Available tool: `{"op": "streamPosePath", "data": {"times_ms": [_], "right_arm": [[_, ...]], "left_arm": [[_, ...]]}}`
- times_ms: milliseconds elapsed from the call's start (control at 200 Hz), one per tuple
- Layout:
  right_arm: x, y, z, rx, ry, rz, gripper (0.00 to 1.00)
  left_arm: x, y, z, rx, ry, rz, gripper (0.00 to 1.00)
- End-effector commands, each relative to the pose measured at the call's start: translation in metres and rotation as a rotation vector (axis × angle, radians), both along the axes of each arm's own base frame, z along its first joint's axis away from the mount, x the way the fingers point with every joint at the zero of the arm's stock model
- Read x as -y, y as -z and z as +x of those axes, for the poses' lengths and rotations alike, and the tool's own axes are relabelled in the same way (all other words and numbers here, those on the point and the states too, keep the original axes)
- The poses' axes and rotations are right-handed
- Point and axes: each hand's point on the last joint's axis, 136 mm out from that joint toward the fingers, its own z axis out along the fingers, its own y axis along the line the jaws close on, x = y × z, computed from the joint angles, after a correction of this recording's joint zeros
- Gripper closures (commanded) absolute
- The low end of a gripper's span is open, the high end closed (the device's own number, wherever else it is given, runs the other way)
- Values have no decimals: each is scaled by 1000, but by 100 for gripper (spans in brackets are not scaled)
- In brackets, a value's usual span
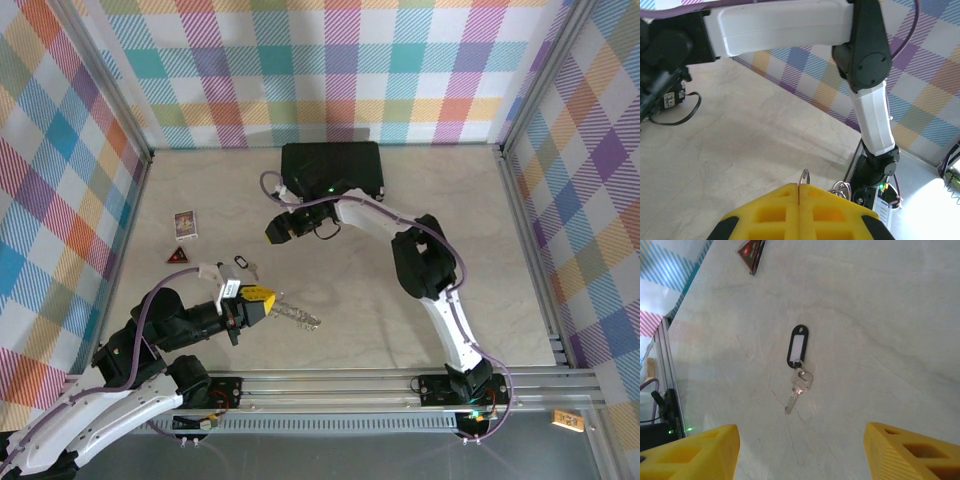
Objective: Put the keys on the keyring
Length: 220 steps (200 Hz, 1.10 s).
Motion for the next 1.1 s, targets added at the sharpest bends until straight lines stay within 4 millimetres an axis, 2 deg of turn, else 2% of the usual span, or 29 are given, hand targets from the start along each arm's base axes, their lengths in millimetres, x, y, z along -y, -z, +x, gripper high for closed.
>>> {"op": "streamPosePath", "data": {"times_ms": [0,40,155,385,785,1095], "right_arm": [[-22,-3,-23,-58,-87,48,35],[-27,1,-25,-70,-91,53,36],[-41,12,-30,-83,-110,70,40],[-62,33,-37,-94,-125,72,45],[-77,58,-25,27,-54,13,49],[-85,71,-21,58,-27,5,51]], "left_arm": [[2,-14,-6,22,35,-61,100],[3,-25,-8,49,46,-95,100],[4,-33,-14,61,80,-129,100],[6,-34,-20,60,114,-160,100],[4,-35,-22,64,115,-176,100],[3,-34,-23,68,114,-180,100]]}}
